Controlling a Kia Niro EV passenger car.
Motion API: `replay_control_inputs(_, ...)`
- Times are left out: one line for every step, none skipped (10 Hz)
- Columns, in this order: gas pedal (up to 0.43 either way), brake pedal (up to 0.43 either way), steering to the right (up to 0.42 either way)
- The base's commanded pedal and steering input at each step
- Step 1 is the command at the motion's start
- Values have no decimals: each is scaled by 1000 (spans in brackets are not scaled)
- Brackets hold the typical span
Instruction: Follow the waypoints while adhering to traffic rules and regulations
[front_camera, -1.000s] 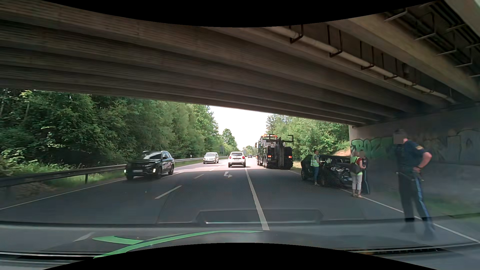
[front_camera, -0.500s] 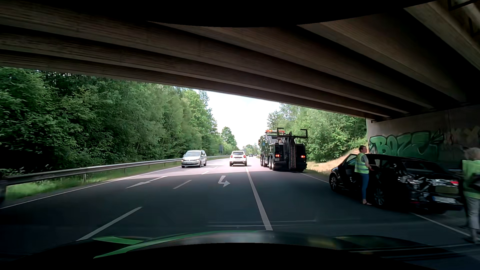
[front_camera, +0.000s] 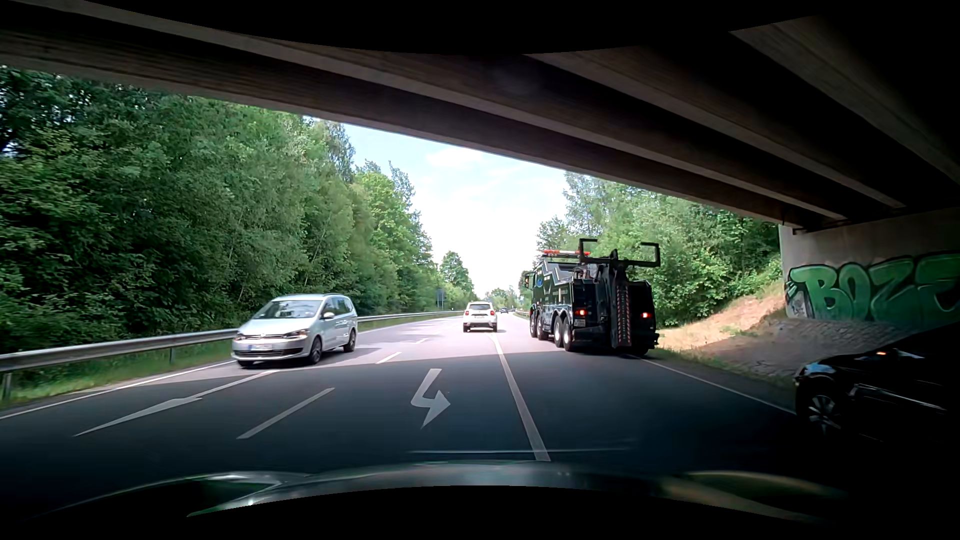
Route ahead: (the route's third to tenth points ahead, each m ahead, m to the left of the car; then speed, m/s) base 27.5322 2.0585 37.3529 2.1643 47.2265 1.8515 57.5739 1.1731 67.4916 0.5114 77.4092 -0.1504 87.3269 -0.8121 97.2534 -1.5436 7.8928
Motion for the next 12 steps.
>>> replay_control_inputs(0, 0, -1)
replay_control_inputs(0, 0, -1)
replay_control_inputs(0, 0, -1)
replay_control_inputs(0, 0, -1)
replay_control_inputs(0, 0, -1)
replay_control_inputs(0, 0, -1)
replay_control_inputs(0, 0, -1)
replay_control_inputs(39, 0, -1)
replay_control_inputs(110, 0, -1)
replay_control_inputs(110, 0, -1)
replay_control_inputs(118, 0, -1)
replay_control_inputs(150, 0, -1)
